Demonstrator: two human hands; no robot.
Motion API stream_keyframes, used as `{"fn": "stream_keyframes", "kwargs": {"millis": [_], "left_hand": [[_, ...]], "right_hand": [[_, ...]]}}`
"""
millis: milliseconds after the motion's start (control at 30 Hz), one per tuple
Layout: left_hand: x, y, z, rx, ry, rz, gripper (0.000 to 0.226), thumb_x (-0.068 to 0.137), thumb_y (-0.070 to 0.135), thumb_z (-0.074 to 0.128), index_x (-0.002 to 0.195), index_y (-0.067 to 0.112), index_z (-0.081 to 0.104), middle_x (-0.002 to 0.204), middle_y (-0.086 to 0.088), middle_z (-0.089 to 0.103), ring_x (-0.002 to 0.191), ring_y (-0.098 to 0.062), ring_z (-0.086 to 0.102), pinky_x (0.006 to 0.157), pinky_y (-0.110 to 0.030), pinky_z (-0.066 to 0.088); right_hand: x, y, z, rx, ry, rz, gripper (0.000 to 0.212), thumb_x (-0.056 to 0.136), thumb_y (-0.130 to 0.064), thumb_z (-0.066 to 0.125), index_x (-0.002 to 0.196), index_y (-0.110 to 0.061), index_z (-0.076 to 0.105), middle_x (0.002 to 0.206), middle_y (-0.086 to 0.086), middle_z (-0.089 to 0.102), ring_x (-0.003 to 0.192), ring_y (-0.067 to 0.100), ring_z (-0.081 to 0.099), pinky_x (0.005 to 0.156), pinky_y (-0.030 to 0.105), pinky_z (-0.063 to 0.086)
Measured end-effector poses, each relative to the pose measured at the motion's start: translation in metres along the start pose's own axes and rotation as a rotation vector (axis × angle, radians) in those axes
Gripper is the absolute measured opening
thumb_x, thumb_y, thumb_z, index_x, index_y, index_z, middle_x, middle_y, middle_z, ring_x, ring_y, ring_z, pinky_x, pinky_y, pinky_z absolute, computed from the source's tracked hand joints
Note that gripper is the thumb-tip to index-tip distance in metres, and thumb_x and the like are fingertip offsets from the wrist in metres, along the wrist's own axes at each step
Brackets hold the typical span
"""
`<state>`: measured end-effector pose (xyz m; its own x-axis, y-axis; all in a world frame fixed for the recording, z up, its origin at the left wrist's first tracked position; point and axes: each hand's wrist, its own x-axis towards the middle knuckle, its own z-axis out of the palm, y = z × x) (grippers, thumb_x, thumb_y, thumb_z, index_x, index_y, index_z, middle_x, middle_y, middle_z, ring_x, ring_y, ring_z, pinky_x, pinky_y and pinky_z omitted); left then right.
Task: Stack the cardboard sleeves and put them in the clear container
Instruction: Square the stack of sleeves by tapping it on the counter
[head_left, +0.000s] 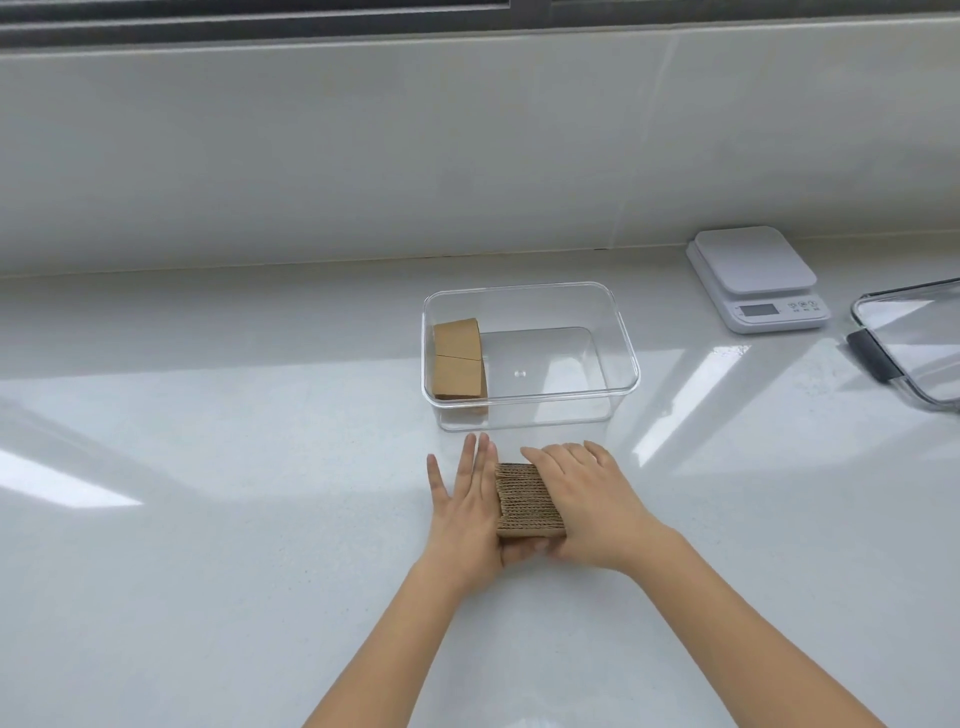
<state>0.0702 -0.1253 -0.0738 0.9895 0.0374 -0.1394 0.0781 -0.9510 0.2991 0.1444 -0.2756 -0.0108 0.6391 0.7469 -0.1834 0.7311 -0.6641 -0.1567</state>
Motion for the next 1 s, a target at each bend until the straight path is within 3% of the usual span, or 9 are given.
{"fn": "stream_keyframes", "kwargs": {"millis": [133,267,333,567,667,800,867,933,1000], "left_hand": [[-0.001,-0.002,0.004,0.006,0.034,0.01,0.116,0.071,0.086,0.019,0.143,-0.004,0.031,0.154,-0.016,0.029,0.145,-0.016,-0.015,0.108,-0.06,-0.013],[-0.002,-0.002,0.005,0.011,0.046,0.035,0.112,0.073,0.085,0.019,0.144,0.0,0.031,0.156,-0.013,0.026,0.145,-0.016,-0.017,0.108,-0.061,-0.013],[-0.001,-0.001,0.004,0.03,0.035,0.039,0.111,0.074,0.085,0.018,0.144,-0.001,0.033,0.155,-0.014,0.028,0.145,-0.016,-0.017,0.108,-0.061,-0.011],[0.001,-0.002,-0.008,0.05,0.074,0.081,0.103,0.077,0.082,0.018,0.143,0.005,0.036,0.154,-0.013,0.032,0.143,-0.013,-0.024,0.108,-0.058,-0.014],[-0.001,0.01,-0.045,-0.108,0.063,0.078,0.105,0.072,0.075,0.038,0.15,0.01,0.009,0.16,0.0,0.01,0.142,-0.009,-0.023,0.11,-0.048,-0.024],[-0.006,0.031,-0.105,-0.157,0.066,0.136,0.093,0.074,0.055,0.06,0.145,0.011,0.019,0.147,0.0,0.033,0.142,-0.015,0.018,0.119,-0.037,0.003],[-0.006,0.037,-0.116,-0.1,-0.012,0.135,0.081,0.077,0.036,0.062,0.143,0.009,0.022,0.141,-0.003,0.037,0.134,-0.019,0.029,0.115,-0.032,0.016],[-0.008,0.043,-0.117,0.068,-0.113,0.112,0.079,0.077,0.022,0.059,0.142,0.004,0.019,0.139,-0.009,0.036,0.134,-0.026,0.029,0.116,-0.039,0.016],[-0.008,0.052,-0.107,0.122,-0.157,0.089,0.086,0.076,0.018,0.057,0.145,0.0,0.009,0.144,-0.013,0.027,0.138,-0.03,0.02,0.117,-0.043,0.011]], "right_hand": [[-0.015,0.008,-0.003,0.05,-0.035,0.118,0.099,0.062,-0.049,0.07,0.145,-0.031,0.018,0.143,-0.006,0.034,0.137,0.021,0.025,0.116,0.053,0.009],[-0.023,0.009,-0.004,0.189,-0.079,0.244,0.092,0.064,-0.034,0.072,0.14,-0.037,0.021,0.138,-0.005,0.033,0.124,0.026,0.031,0.091,0.041,0.047],[-0.02,0.006,-0.001,0.175,-0.078,0.238,0.082,0.07,-0.027,0.071,0.137,-0.034,0.025,0.128,-0.004,0.038,0.114,0.027,0.035,0.075,0.037,0.052],[-0.009,0.012,0.002,0.036,0.09,0.157,0.057,0.065,-0.043,0.067,0.115,-0.032,0.043,0.099,-0.008,0.057,0.094,0.022,0.057,0.079,0.038,0.036],[-0.012,0.018,-0.005,0.493,0.098,0.186,0.06,0.056,-0.044,0.075,0.109,-0.037,0.047,0.095,-0.012,0.063,0.091,0.014,0.06,0.087,0.039,0.041],[-0.013,0.01,-0.004,1.187,0.08,0.158,0.067,0.056,-0.01,0.088,0.108,-0.031,0.051,0.095,-0.009,0.067,0.088,0.012,0.064,0.076,0.035,0.056],[-0.011,0.001,0.008,1.284,0.08,0.176,0.07,0.054,-0.005,0.087,0.107,-0.033,0.051,0.098,-0.006,0.066,0.091,0.015,0.063,0.075,0.038,0.057],[-0.009,-0.006,0.019,1.274,0.098,0.201,0.072,0.049,-0.014,0.089,0.104,-0.04,0.05,0.104,0.001,0.065,0.098,0.023,0.061,0.081,0.044,0.055],[-0.01,-0.007,0.026,1.26,0.116,0.227,0.072,0.048,-0.021,0.085,0.104,-0.044,0.048,0.108,0.005,0.062,0.097,0.019,0.06,0.078,0.035,0.053]]}}
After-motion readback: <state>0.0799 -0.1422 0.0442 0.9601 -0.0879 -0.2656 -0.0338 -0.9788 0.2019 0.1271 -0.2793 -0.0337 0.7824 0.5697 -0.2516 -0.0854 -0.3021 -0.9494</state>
